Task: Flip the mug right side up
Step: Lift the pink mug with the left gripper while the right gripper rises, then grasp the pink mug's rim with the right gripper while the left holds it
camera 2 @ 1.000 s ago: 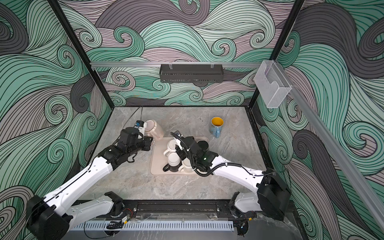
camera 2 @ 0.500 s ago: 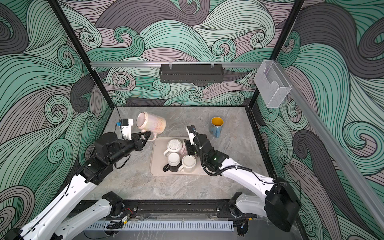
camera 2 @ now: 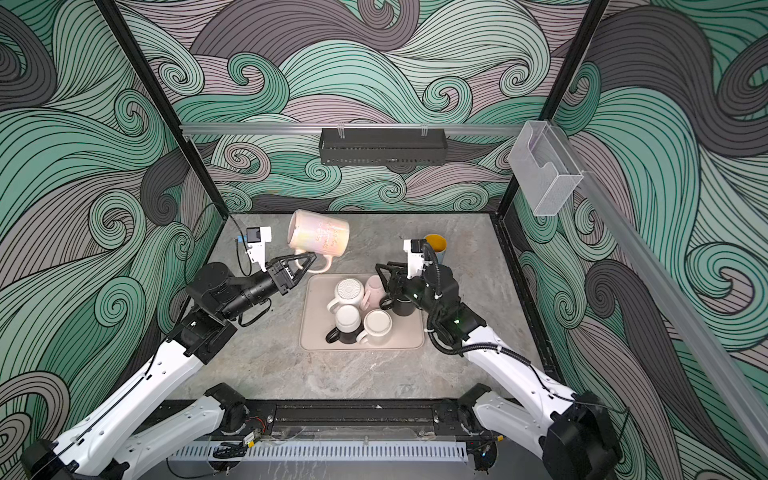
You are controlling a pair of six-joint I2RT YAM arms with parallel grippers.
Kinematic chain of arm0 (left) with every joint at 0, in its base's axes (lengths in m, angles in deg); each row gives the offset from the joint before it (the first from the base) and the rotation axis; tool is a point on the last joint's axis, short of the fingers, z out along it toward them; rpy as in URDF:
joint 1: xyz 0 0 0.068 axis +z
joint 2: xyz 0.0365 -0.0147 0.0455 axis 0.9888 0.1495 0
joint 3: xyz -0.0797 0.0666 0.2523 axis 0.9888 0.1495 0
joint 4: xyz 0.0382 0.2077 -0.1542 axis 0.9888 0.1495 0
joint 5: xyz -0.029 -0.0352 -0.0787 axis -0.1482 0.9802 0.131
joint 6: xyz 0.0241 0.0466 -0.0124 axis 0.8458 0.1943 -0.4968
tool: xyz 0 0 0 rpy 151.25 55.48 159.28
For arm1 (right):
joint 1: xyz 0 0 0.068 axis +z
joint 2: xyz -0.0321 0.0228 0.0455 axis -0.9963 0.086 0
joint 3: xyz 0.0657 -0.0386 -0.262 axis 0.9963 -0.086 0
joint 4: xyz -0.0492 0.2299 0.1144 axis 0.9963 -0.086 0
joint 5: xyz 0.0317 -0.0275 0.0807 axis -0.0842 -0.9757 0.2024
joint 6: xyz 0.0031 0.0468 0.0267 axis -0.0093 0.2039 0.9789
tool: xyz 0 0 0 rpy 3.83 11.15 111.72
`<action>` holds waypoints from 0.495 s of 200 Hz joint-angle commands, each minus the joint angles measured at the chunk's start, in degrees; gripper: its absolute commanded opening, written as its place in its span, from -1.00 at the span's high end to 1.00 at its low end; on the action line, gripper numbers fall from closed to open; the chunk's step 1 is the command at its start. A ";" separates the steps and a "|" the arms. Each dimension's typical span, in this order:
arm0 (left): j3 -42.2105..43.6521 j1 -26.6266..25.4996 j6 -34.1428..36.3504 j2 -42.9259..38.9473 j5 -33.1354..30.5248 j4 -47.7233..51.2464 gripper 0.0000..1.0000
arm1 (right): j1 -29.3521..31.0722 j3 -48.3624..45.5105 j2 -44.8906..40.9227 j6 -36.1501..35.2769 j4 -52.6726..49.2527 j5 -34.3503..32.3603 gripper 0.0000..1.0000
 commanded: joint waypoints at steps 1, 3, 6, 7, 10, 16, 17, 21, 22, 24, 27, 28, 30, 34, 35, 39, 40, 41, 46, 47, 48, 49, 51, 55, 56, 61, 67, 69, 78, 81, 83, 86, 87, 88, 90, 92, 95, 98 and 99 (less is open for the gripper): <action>-1.24 0.28 -0.50 -0.71 2.91 -12.60 1.00 | -0.17 -1.14 -0.17 9.90 8.08 7.45 0.11; -1.24 0.28 -0.51 -0.68 2.98 -12.72 1.00 | -0.19 -1.22 -0.07 10.56 8.65 7.81 0.10; -1.12 0.28 -0.51 -0.60 3.07 -12.87 1.00 | -0.24 -1.33 -0.05 10.88 9.25 8.09 0.10; -1.09 0.28 -0.51 -0.59 3.10 -12.95 1.00 | -0.24 -1.42 -0.05 11.12 9.51 8.24 0.10; -1.09 0.23 -0.59 -0.58 3.20 -13.13 1.00 | -0.22 -1.45 0.09 11.77 10.16 8.68 0.09; -0.98 0.35 -0.68 -0.42 3.26 -13.53 1.00 | -0.29 -1.54 0.28 12.93 11.33 9.43 0.08; -0.98 0.36 -0.68 -0.46 3.28 -13.62 1.00 | -0.27 -1.50 0.34 13.07 11.48 9.57 0.08; -0.82 0.37 -0.81 -0.39 3.25 -13.79 1.00 | -0.33 -1.50 0.45 13.65 12.18 10.16 0.07; -0.81 0.37 -0.84 -0.35 3.28 -13.93 1.00 | -0.29 -1.56 0.47 13.78 12.34 10.33 0.07; -0.81 0.37 -0.85 -0.31 3.29 -14.04 1.00 | -0.31 -1.57 0.52 13.99 12.79 10.61 0.06; -0.72 0.37 -0.89 -0.30 3.36 -14.23 1.00 | -0.28 -1.61 0.63 14.26 13.51 11.08 0.05; -0.72 0.37 -0.92 -0.22 3.38 -14.33 1.00 | -0.22 -1.62 0.69 14.35 13.62 11.27 0.05; -0.65 0.37 -1.01 -0.17 3.36 -14.45 1.00 | -0.20 -1.63 0.79 14.64 14.19 11.70 0.04; -0.62 0.44 -1.12 -0.12 3.47 -14.60 1.00 | -0.17 -1.59 0.99 15.18 15.13 12.35 0.02; -0.58 0.45 -1.12 -0.09 3.47 -14.69 1.00 | -0.21 -1.61 1.04 15.25 15.40 12.48 0.02; -0.62 0.45 -1.27 0.08 3.48 -14.90 1.00 | -0.23 -1.69 1.36 15.85 16.66 13.32 0.00; -0.54 0.45 -1.33 0.05 3.48 -14.97 1.00 | -0.24 -1.75 1.40 15.98 17.00 13.53 -0.01; -0.49 0.45 -1.40 0.13 3.48 -15.05 1.00 | -0.25 -1.78 1.47 16.09 17.39 13.77 -0.01; -0.41 0.50 -1.53 0.28 3.47 -15.51 1.00 | -0.20 -1.97 1.78 16.68 19.07 14.87 -0.05; -0.39 0.52 -1.59 0.33 3.52 -15.63 1.00 | -0.18 -1.97 1.88 16.84 19.48 15.01 -0.05; -0.38 0.53 -1.67 0.36 3.54 -15.73 1.00 | -0.17 -1.98 1.92 17.00 19.86 15.22 -0.06; -0.33 0.49 -1.75 0.46 3.55 -15.87 1.00 | -0.21 -2.02 2.04 17.17 20.22 15.36 -0.06; -0.24 0.51 -1.81 0.55 3.60 -16.08 1.00 | -0.18 -2.04 2.23 17.52 20.82 15.65 -0.08; -0.15 0.62 -2.24 0.79 3.69 -16.51 1.00 | -0.20 -2.14 2.57 18.12 22.22 16.22 -0.10; -0.08 0.62 -2.34 0.81 3.72 -16.70 1.00 | -0.18 -2.19 2.67 18.22 22.63 16.44 -0.10; 0.13 0.63 -3.04 1.16 3.80 -17.50 1.00 | -0.19 -2.33 3.18 19.06 24.74 17.49 -0.12; 0.52 0.73 -3.81 1.59 4.05 -18.90 1.00 | -0.10 -2.57 3.82 19.93 27.40 18.69 -0.12; 0.58 0.76 -4.13 1.80 4.15 -19.37 1.00 | -0.08 -2.57 4.06 20.30 28.13 18.96 -0.11; 0.97 0.87 -5.40 2.61 4.65 -21.22 1.00 | -0.08 -2.68 4.87 21.69 31.11 20.07 -0.11; 1.15 0.89 -5.81 2.88 4.76 -21.72 1.00 | 0.01 -2.83 5.21 22.21 32.41 20.43 -0.10; 1.20 0.87 -6.14 3.00 4.83 -22.18 1.00 | 0.01 -2.89 5.26 22.33 32.78 20.52 -0.10; 1.37 0.97 -6.54 3.20 4.94 -22.83 1.00 | 0.09 -2.98 5.45 22.61 33.73 20.78 -0.09; 1.43 0.93 -6.73 3.24 4.96 -23.02 1.00 | 0.03 -3.02 5.59 22.81 34.24 20.91 -0.08; 1.50 0.91 -6.83 3.30 5.01 -23.25 1.00 | 0.03 -3.02 5.59 22.81 34.24 20.91 -0.08; 1.49 1.01 -7.08 3.48 5.09 -23.64 1.00 | 0.15 -3.03 5.71 22.97 34.61 21.03 -0.08; 1.55 0.99 -7.34 3.66 5.13 -24.09 1.00 | 0.13 -3.04 5.81 23.12 35.10 21.11 -0.08; 1.69 0.97 -7.75 3.91 5.29 -24.68 1.00 | 0.22 -3.04 5.89 23.45 35.80 21.31 -0.07; 1.83 1.05 -8.13 4.08 5.36 -25.16 1.00 | 0.33 -3.08 6.03 23.55 36.15 21.44 -0.07; 1.87 1.06 -8.23 4.17 5.38 -25.33 1.00 | 0.30 -3.10 6.07 23.57 36.32 21.51 -0.06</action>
